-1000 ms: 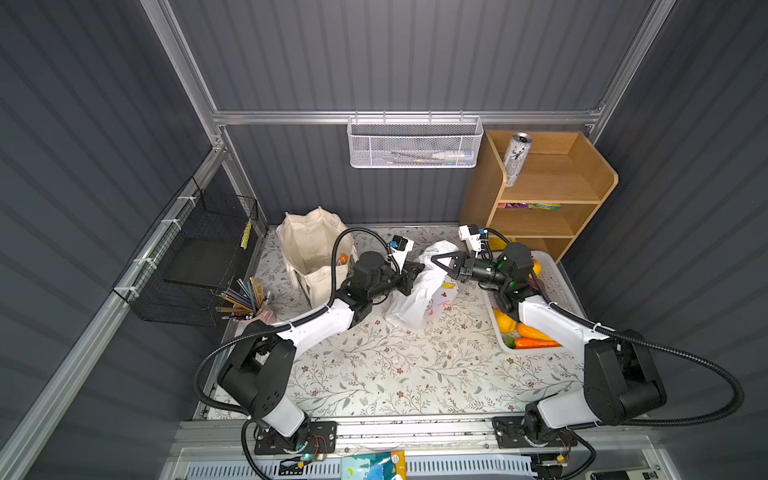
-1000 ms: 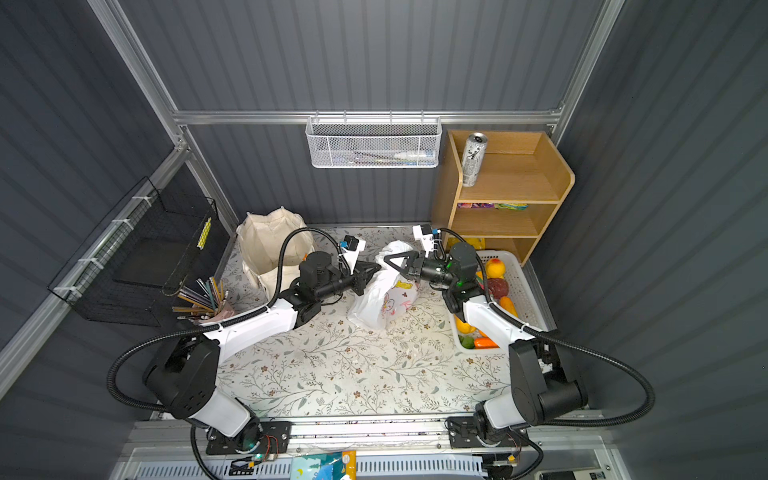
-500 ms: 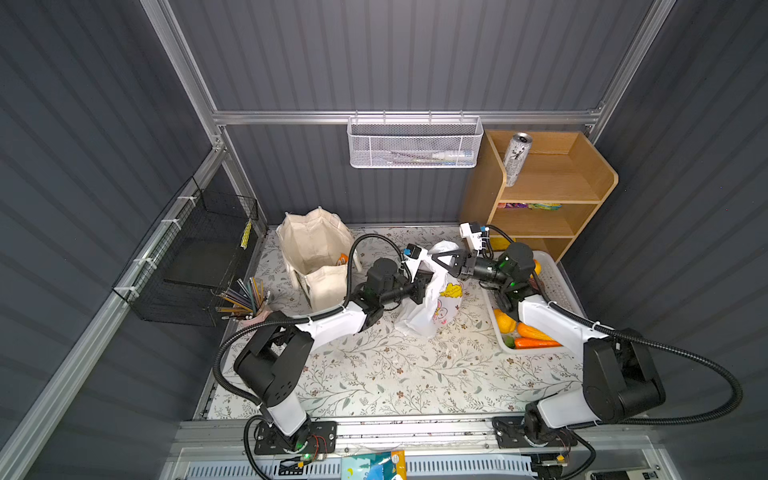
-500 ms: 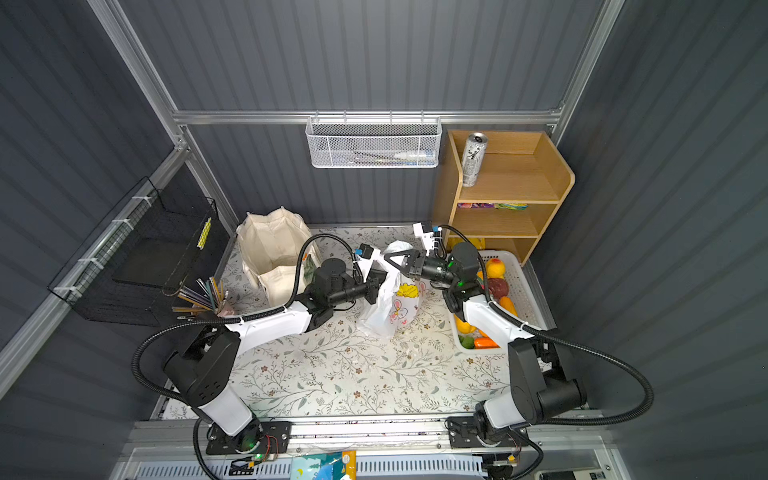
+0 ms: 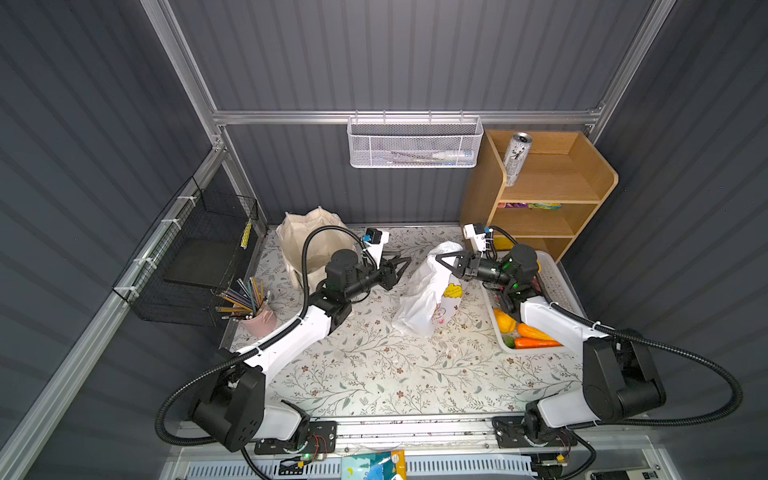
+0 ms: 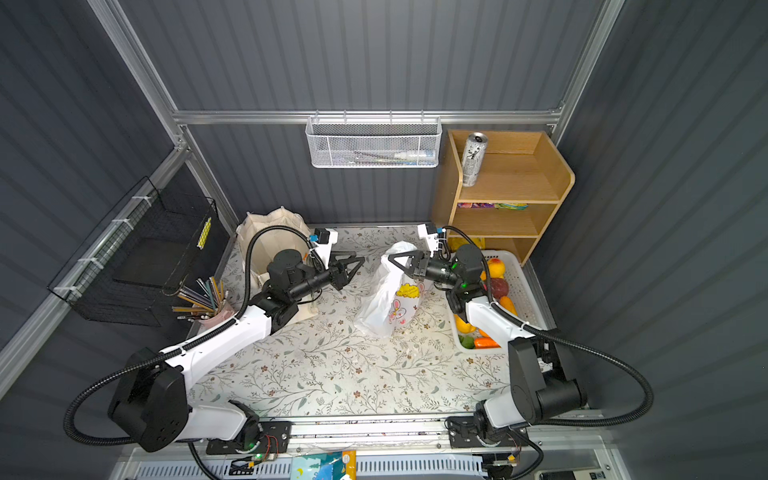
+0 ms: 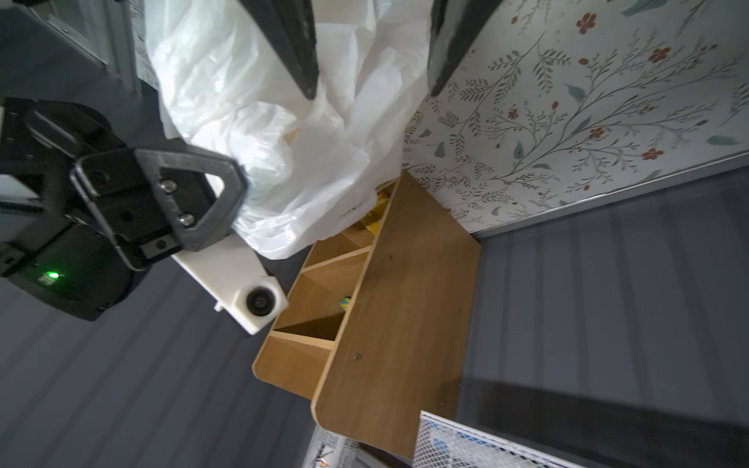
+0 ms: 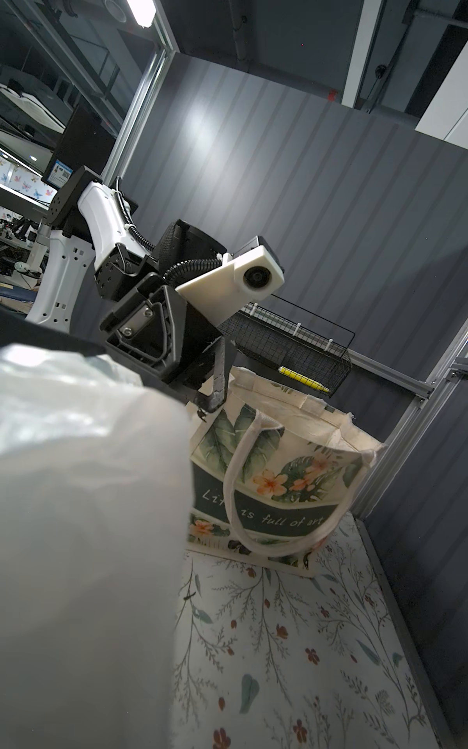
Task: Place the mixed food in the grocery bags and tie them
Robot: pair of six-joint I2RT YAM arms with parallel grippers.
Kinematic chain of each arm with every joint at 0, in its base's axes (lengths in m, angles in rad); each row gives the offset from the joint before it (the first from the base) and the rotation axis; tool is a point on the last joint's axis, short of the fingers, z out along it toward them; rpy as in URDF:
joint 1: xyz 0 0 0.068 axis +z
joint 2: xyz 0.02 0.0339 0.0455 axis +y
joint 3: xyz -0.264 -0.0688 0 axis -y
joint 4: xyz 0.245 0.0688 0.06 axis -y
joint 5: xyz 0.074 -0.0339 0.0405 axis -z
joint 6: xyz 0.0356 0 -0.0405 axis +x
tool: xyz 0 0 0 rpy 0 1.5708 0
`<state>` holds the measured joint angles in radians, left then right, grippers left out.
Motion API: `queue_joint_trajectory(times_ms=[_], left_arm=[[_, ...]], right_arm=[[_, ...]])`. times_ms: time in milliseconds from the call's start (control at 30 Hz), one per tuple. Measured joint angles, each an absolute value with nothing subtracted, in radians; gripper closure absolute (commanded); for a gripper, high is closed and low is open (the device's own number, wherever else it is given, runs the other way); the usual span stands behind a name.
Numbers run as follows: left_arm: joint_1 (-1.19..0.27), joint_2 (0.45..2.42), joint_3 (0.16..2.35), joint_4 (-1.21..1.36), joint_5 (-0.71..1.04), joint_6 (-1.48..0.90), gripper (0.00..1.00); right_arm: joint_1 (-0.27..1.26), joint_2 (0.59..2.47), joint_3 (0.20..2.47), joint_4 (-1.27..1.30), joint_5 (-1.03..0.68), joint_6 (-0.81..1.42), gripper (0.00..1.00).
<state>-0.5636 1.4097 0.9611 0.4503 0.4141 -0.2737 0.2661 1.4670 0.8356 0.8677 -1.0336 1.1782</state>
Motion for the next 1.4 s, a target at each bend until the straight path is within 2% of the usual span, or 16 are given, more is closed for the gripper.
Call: queue_joint_trajectory(times_ms=[300, 733, 833, 1067, 1133, 1300, 1400], left_arm=[[-0.564, 1.559, 1.02, 0.53, 0.606, -0.359, 0.56], [-0.581, 1.613, 1.042, 0.654, 0.678, -0.465, 0.56], [-0.589, 1.63, 1.054, 0.669, 0.682, -0.476, 0.62], [-0.597, 1.665, 1.063, 0.707, 0.7, -0.511, 0.98], [-0.598, 1.667, 1.063, 0.719, 0.697, -0.522, 1.0], [-0.601, 1.667, 1.063, 0.731, 0.677, -0.532, 1.0], [-0.601, 1.667, 1.06, 0.743, 0.653, -0.532, 1.0]], right_arm=[[0.266, 1.467, 0.836, 0.875, -1.045, 1.177, 0.73], [0.266, 1.467, 0.836, 0.875, -1.047, 1.178, 0.7], [0.266, 1.467, 0.836, 0.875, -1.047, 1.178, 0.7], [0.261, 1.467, 0.836, 0.875, -1.044, 1.178, 0.69], [0.261, 1.467, 0.836, 0.875, -1.045, 1.177, 0.66], [0.252, 1.459, 0.818, 0.875, -1.045, 1.174, 0.46], [0.236, 1.439, 0.792, 0.864, -1.046, 1.173, 0.42]])
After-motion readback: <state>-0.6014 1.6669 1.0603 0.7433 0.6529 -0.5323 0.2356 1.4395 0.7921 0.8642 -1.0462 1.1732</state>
